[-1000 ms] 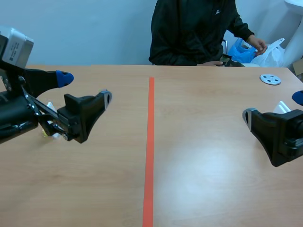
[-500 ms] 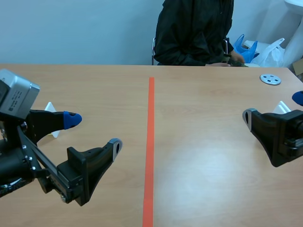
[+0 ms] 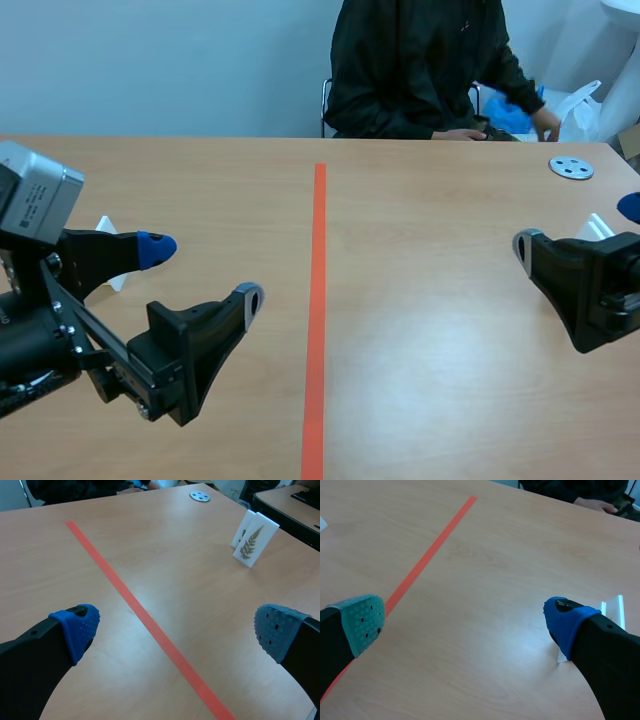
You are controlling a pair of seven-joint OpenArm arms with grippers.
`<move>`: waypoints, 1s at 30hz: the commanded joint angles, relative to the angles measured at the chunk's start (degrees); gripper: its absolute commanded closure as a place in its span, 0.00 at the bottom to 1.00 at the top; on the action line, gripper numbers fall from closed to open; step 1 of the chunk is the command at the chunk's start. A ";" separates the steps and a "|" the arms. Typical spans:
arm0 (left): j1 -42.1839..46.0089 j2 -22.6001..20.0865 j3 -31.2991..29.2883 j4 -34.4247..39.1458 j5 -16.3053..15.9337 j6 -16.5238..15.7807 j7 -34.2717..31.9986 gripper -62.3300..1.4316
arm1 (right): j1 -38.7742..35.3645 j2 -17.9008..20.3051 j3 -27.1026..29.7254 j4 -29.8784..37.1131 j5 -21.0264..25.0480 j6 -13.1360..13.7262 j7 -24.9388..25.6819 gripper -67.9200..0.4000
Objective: Sort the leaf by its shape. The table is split by an orange tape line. A compound leaf with several leaflets goes to the left side, a simple leaf with one blade goes to the right side. Return to the home posture when a red brick is placed on the table.
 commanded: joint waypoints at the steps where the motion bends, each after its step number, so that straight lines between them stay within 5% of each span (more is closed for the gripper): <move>1: -0.31 0.13 -0.42 0.50 -0.98 0.04 -0.90 0.00 | 0.35 0.44 0.39 0.09 0.44 -0.20 0.85 0.00; 30: -0.31 0.11 -0.42 1.05 -0.52 -0.13 1.07 0.00 | 0.35 0.44 0.39 0.09 0.42 -0.20 0.79 0.00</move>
